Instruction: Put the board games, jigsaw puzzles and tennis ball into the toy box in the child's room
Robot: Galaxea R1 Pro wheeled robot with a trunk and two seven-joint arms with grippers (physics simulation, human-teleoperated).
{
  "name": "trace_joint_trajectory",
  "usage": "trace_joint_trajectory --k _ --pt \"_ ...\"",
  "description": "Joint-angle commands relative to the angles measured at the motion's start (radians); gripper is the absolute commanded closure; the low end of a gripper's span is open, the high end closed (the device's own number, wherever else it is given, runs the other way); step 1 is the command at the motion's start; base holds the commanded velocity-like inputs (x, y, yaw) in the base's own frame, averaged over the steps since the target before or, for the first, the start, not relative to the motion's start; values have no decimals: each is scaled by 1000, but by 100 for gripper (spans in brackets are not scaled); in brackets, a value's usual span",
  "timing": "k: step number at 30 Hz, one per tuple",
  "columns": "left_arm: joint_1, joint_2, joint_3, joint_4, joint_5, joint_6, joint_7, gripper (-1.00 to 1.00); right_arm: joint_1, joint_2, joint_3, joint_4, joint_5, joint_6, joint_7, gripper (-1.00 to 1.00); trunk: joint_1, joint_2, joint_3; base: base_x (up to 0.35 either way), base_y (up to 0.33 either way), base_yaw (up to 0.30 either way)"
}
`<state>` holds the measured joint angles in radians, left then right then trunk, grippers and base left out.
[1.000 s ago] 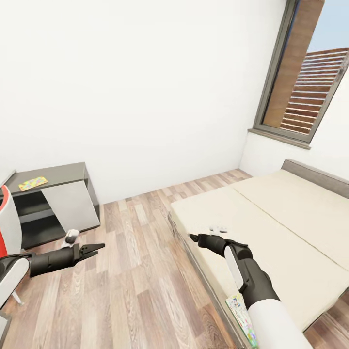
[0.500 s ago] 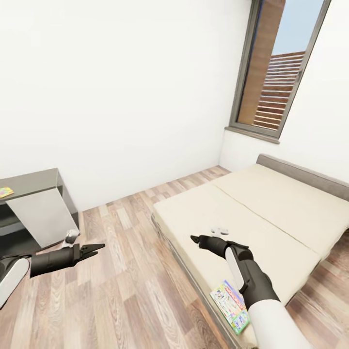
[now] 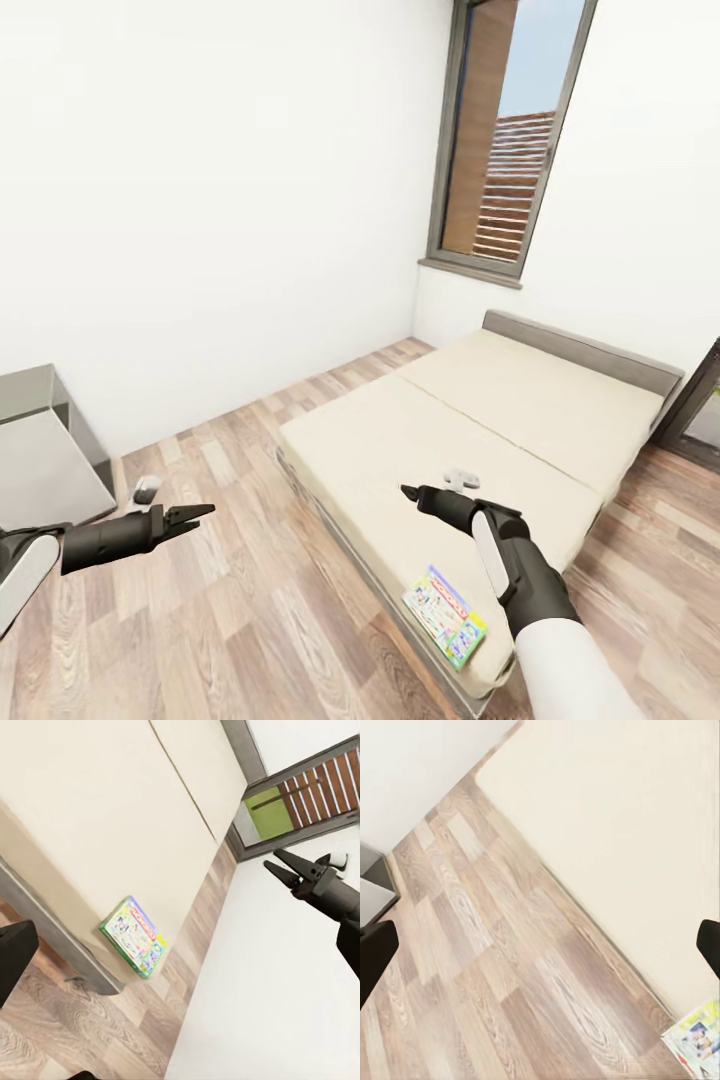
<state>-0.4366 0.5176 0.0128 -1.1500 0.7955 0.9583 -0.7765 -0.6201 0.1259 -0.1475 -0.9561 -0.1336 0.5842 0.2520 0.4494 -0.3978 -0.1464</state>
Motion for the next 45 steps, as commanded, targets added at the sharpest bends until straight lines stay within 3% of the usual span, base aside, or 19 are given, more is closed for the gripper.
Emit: trace_joint_trajectory --k 1,12,34,45 --pt "0 0 1 0 -1 4 -2 -100 -1 1 -5 2 -4 6 3 -100 1 -2 -2 0 0 -281" --pt "-1 0 1 1 -41 -30 7 -100 -1 -4 -66 56 -4 3 3 -100 1 -2 -2 0 0 -281" --pt "-1 0 2 1 -47 -30 6 -100 -1 -6 -73 62 -4 6 3 -100 1 -2 -2 0 59 -281" --pt "-1 0 53 1 -47 -29 6 -100 -1 -2 -73 62 -4 5 3 -100 1 -2 -2 0 277 -280"
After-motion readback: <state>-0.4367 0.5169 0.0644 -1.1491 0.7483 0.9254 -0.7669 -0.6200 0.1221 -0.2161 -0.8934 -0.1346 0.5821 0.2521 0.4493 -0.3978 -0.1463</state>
